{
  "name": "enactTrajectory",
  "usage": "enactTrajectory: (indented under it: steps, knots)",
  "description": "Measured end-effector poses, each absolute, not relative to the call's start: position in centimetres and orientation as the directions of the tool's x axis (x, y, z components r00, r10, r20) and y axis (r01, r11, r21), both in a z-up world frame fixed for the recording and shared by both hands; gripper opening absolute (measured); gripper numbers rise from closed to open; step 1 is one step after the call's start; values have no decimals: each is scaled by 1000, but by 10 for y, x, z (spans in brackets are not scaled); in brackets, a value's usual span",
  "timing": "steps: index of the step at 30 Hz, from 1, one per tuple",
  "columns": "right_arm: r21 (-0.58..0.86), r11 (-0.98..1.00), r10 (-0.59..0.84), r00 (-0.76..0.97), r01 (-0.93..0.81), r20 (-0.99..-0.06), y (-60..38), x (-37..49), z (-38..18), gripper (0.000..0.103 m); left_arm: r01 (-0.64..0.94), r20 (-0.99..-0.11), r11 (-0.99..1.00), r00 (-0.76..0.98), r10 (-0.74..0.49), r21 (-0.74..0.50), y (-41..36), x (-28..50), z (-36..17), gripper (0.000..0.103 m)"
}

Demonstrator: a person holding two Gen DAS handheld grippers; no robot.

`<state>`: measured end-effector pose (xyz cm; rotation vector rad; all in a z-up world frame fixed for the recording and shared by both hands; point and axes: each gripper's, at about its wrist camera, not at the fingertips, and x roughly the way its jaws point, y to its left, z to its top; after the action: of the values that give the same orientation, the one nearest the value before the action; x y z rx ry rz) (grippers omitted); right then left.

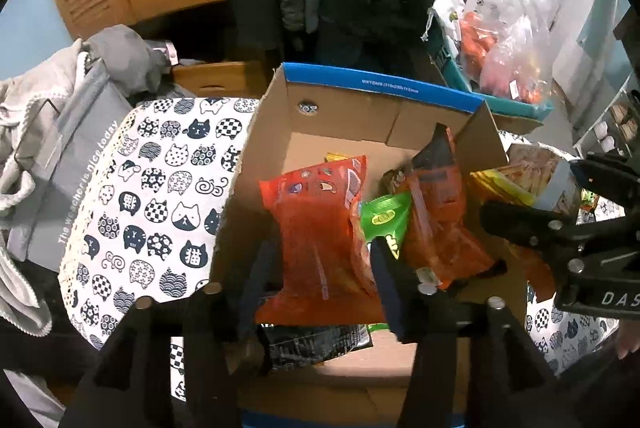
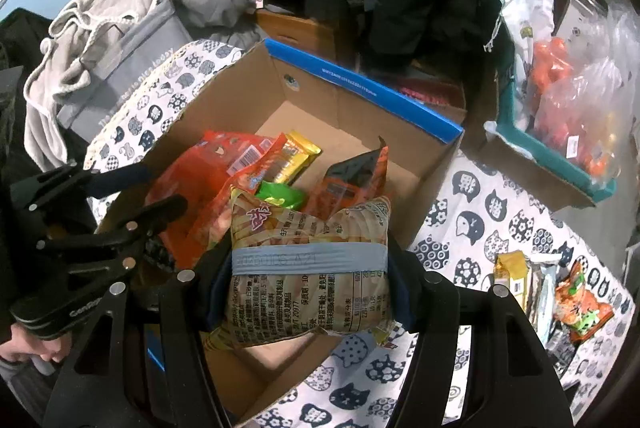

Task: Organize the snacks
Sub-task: 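Release the orange bag and chip bag into the cardboard box with both grippers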

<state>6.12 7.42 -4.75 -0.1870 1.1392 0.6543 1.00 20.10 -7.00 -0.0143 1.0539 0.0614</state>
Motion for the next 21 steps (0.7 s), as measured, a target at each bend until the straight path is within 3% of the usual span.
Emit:
enactTrajectory:
  steps: [21]
  knots:
    - [190, 819, 394, 291, -542, -872, 34, 58, -33, 79, -16, -875, 1000, 483, 6, -2, 174, 9, -62, 68]
